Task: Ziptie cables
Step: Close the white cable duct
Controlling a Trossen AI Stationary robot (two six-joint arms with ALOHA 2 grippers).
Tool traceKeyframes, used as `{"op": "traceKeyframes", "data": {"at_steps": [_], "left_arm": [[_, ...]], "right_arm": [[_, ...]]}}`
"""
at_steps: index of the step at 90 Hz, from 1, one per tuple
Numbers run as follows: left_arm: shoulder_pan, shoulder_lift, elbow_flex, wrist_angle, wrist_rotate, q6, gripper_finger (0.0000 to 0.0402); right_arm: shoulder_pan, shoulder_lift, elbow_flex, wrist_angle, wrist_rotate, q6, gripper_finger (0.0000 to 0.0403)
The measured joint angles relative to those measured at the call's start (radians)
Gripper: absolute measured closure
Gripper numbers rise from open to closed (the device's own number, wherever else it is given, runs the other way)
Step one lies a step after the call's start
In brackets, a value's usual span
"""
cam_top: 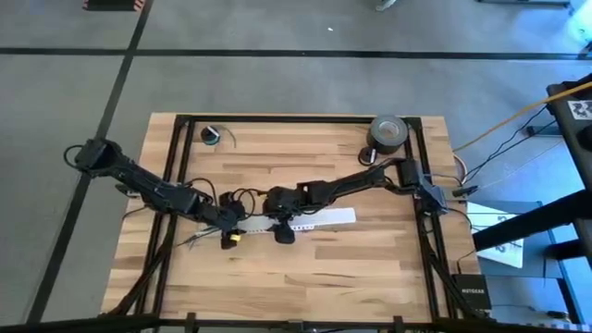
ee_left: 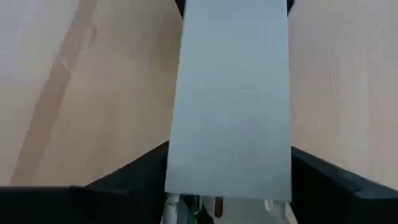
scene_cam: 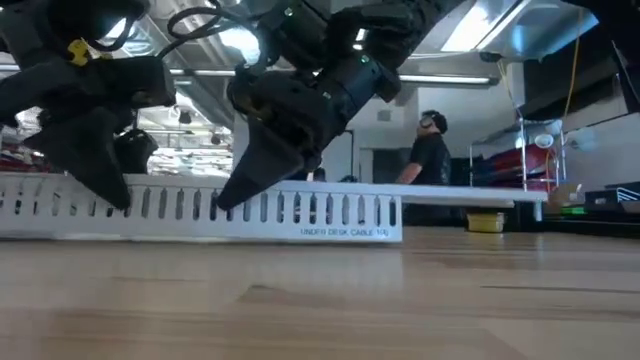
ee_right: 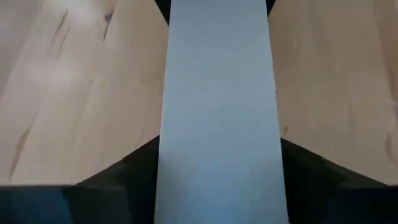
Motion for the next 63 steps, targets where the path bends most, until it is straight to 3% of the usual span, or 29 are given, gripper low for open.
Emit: {"op": "traceKeyframes", "data": {"at_steps": [13,20,37,53,63], "left_arm": [[0.022,0.0,0.0,0.052,0.0,0.01,0.0097],[0.029,0.0,0.0,0.1,0.003,0.041,0.0083],[0.033,0.0,0.074,0.091,0.007,0.11,0.0076],[-0.007,-0.005,0.21,-0.151,0.009,0.083,0.0076],[-0.067,-0.006,0.233,-0.341,-0.002,-0.016,0.0076]], "right_arm": [[-0.013,-0.004,0.0,-0.06,-0.012,0.0,0.0087],[-0.031,-0.019,0.0,-0.175,-0.036,-0.009,0.0062],[-0.067,-0.111,-0.001,-0.385,-0.026,-0.104,0.0037],[-0.064,-0.175,-0.018,-0.394,-0.018,-0.166,0.004],[-0.056,-0.211,-0.099,-0.252,-0.039,-0.168,0.0044]]}}
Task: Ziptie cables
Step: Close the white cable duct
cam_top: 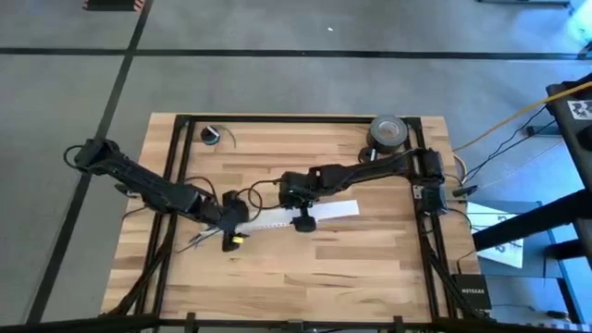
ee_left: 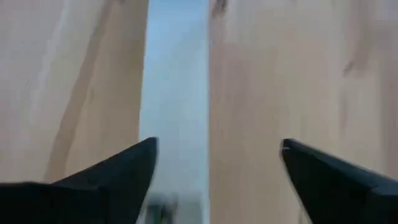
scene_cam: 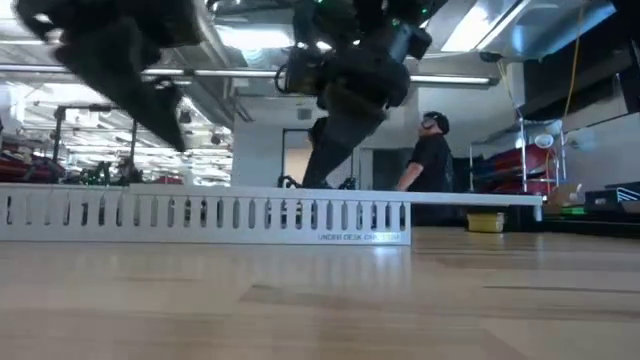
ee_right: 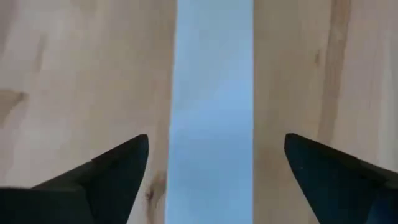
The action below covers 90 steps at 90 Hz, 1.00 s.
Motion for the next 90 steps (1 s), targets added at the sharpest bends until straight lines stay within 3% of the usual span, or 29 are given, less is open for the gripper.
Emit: {"op": "traceKeyframes", "data": {"at_steps": [12,26,37,58,90], "left_arm": [[-0.092,-0.001,-0.058,-0.066,-0.11,-0.101,0.0076],[-0.117,-0.001,-0.134,0.046,-0.193,-0.124,0.0076],[-0.106,-0.001,-0.182,0.099,-0.222,-0.112,0.0078],[-0.091,-0.001,-0.249,0.283,-0.183,-0.067,0.0101],[-0.09,-0.001,-0.258,0.286,-0.183,-0.097,0.0165]], "right_arm": [[0.007,-0.006,-0.104,0.217,-0.004,0.045,0.0047],[0.015,-0.006,-0.158,0.399,0.007,0.084,0.0047],[0.02,-0.005,-0.163,0.428,0.021,0.087,0.0047],[0.02,-0.005,-0.163,0.422,0.013,0.084,0.0047],[0.02,0.008,-0.164,0.397,0.016,0.087,0.0092]]}}
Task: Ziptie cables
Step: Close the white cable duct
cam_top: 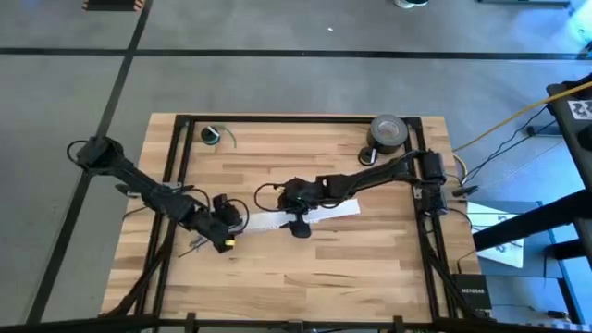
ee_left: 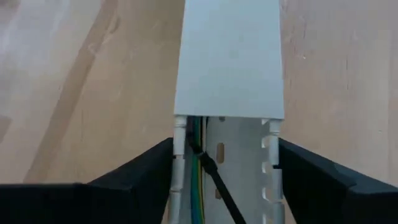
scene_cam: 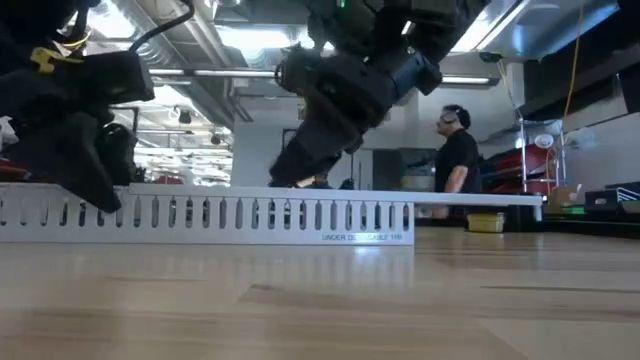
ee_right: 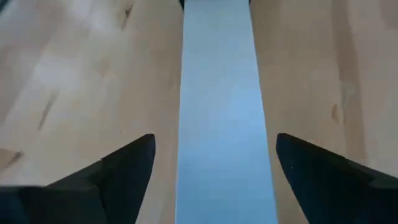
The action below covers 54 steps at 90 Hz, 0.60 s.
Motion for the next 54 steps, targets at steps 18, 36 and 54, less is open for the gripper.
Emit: {"op": "traceKeyframes", "data": {"at_steps": [18,36,54], "left_arm": [[0.0,0.0,0.0,0.003,-0.004,-0.013,0.0168],[0.0,0.0,0.0,0.002,-0.013,-0.023,0.0168],[0.0,0.0,0.0,0.002,-0.02,-0.032,0.0168]], "right_arm": [[-0.001,-0.002,0.002,-0.007,0.042,-0.002,0.0106],[0.0,-0.002,0.002,-0.035,0.041,-0.026,0.0107],[0.0,-0.002,0.002,-0.039,0.04,-0.026,0.0107]]}}
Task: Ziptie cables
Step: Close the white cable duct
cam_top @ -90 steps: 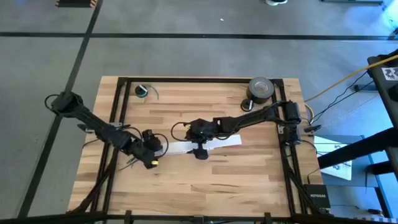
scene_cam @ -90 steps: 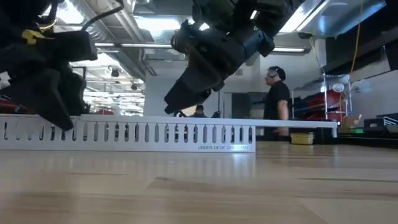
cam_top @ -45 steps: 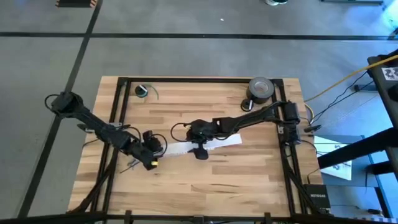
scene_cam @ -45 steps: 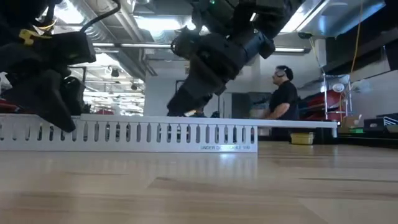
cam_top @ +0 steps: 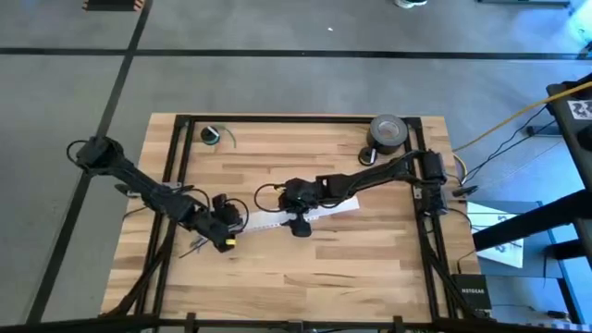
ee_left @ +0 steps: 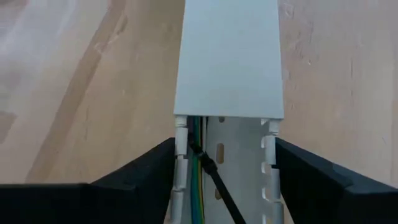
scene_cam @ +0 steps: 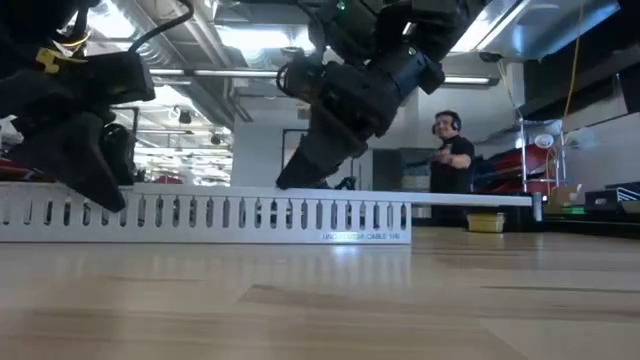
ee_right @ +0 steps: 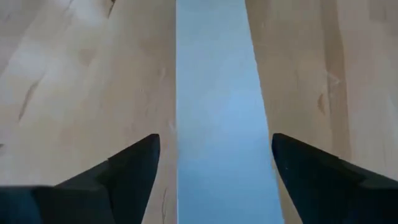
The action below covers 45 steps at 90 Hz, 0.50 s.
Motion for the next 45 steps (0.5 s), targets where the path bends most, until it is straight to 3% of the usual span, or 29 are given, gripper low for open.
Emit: {"op": "traceKeyframes", "data": {"at_steps": [21,45], "left_arm": [[0.0,0.0,0.0,0.0,-0.001,0.003,0.0168],[0.0,0.0,0.0,0.001,0.0,0.004,0.0168]], "right_arm": [[-0.001,0.0,0.0,0.002,-0.003,-0.003,0.0114],[-0.001,0.002,0.0,-0.003,-0.006,-0.02,0.016]]}}
